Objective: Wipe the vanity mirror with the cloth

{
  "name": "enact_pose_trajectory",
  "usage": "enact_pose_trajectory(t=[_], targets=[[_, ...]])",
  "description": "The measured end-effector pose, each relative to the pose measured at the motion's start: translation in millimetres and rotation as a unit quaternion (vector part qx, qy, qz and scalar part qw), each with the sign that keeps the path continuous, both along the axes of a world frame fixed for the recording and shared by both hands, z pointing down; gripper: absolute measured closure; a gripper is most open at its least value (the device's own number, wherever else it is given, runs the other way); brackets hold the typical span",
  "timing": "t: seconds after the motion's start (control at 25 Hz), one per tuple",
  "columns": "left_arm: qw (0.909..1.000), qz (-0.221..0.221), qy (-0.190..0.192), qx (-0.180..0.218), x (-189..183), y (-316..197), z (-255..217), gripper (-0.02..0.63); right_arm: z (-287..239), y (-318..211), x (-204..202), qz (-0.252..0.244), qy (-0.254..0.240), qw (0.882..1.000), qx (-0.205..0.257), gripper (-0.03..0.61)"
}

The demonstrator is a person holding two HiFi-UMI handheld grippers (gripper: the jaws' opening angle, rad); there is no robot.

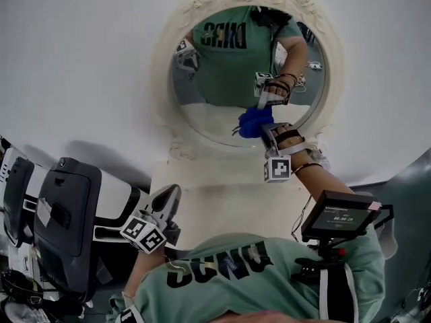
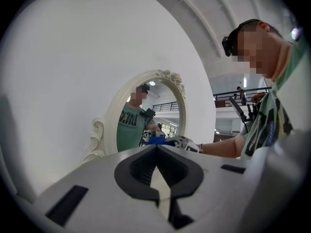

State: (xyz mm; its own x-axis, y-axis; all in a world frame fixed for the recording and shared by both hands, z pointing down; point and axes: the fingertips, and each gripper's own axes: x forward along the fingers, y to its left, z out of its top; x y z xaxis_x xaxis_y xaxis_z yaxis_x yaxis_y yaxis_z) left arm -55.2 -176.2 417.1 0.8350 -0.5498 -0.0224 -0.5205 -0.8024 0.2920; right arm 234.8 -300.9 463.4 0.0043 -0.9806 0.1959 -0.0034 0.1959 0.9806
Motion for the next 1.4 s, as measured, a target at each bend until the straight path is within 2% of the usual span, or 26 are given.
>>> enact_pose_trajectory(t=[0.12,0.24,0.36,0.44,0.6,0.84,1.0,1.16,1.4], targets=[[0.9996,-0.001,0.007,0.025,0.3,-10.9,-7.4,0.604,-111.3,-8.9,-3.6,-0.013,-0.021,0.994,0.105,0.522],[0.9986,-0.002,0.017,0.051,0.2,-21.2,-16.3,0.604,-219.8,-10.7,6.0,-0.004,-0.031,0.980,0.196,0.522],[0.9977,-0.004,0.027,0.062,-0.8,-25.5,-22.2,0.604,-289.8,-14.3,22.4,0.023,-0.027,0.970,0.242,0.522],[0.9975,-0.006,0.029,0.065,-1.2,-24.5,-23.4,0.604,-309.7,-17.9,31.1,0.037,-0.018,0.967,0.250,0.522],[0.9976,-0.010,0.030,0.062,-1.8,-20.6,-21.7,0.604,-310.5,-24.1,38.0,0.047,-0.012,0.968,0.247,0.522],[0.9985,-0.008,0.026,0.048,-4.1,-19.2,-18.1,0.604,-317.5,-19.0,41.3,0.039,-0.050,0.964,0.257,0.523],[0.9990,0.000,0.027,0.036,3.4,-20.9,-13.2,0.604,-316.4,-18.8,37.2,0.028,-0.053,0.961,0.269,0.523],[0.9997,0.021,0.010,0.001,13.1,-12.3,3.3,0.604,-263.2,-3.2,34.6,0.022,-0.048,0.969,0.241,0.523],[0.9979,0.050,0.002,-0.041,21.4,-4.0,17.7,0.604,-115.0,15.2,28.5,0.027,-0.031,0.990,0.135,0.523]])
